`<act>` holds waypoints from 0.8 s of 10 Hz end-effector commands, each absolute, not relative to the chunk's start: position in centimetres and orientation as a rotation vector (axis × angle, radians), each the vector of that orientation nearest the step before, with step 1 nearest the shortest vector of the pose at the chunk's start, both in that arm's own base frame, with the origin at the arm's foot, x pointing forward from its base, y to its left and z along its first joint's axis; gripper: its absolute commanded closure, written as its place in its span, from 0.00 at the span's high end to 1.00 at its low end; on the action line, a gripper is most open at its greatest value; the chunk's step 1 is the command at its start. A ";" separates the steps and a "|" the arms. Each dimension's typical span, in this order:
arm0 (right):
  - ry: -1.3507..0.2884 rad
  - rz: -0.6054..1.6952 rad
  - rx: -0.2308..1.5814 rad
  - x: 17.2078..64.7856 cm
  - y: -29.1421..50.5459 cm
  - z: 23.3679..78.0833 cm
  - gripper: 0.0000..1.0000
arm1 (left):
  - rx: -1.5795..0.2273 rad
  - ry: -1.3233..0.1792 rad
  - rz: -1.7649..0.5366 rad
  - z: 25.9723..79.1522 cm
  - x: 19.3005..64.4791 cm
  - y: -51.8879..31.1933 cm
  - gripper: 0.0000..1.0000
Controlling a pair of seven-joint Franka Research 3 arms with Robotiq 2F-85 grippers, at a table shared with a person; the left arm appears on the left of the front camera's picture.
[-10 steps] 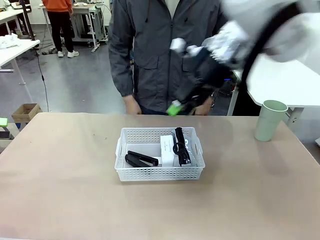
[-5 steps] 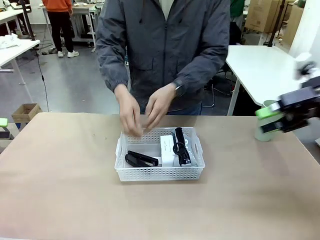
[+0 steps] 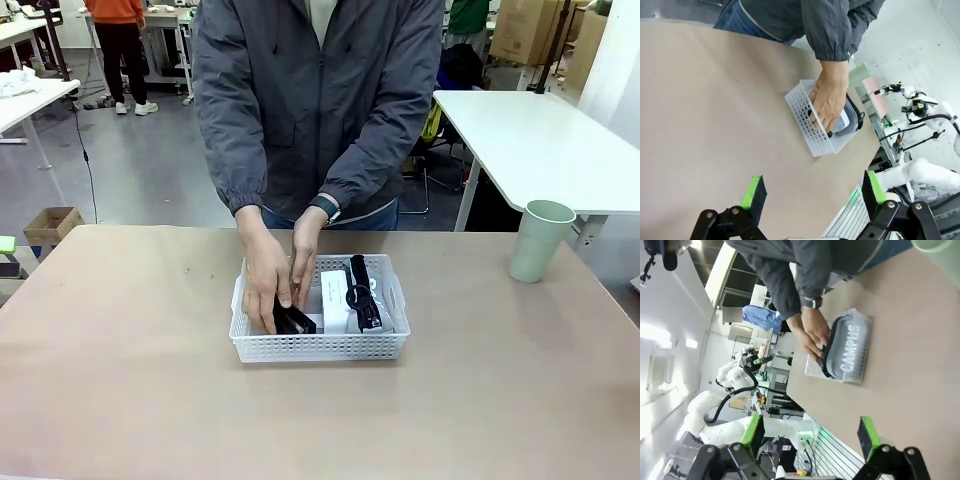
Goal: Efficiently arrange items inside the basket to fit them all.
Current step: Pick up the Stapler and place it inside the Organizing basket.
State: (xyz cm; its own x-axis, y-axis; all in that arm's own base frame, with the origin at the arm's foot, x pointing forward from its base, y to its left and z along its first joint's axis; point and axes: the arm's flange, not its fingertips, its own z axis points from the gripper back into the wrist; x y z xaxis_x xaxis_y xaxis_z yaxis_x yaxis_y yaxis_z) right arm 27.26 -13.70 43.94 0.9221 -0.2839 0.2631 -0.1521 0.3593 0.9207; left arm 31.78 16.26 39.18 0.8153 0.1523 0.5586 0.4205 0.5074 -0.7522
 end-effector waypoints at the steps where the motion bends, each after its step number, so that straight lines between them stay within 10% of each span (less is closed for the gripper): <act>1: -0.419 -0.056 1.239 19.3 -6.8 33.7 1.00 | -1.056 -0.615 -0.169 39.5 31.6 16.2 1.00; 3: -0.405 -0.092 1.224 26.8 -15.0 41.5 1.00 | -1.056 -0.615 -0.169 39.5 31.6 16.2 1.00; 8: -0.405 -0.092 1.224 26.8 -15.0 41.5 1.00 | -1.056 -0.615 -0.169 39.5 31.6 16.2 1.00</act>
State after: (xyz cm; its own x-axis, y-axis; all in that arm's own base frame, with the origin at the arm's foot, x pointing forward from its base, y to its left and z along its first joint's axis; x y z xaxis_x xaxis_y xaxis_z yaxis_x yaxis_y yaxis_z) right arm 27.05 -15.04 41.12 0.9240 -0.2688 0.2721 -0.1639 0.3645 0.9167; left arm 31.79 16.26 39.18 0.8154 0.1522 0.5585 0.4205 0.5073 -0.7522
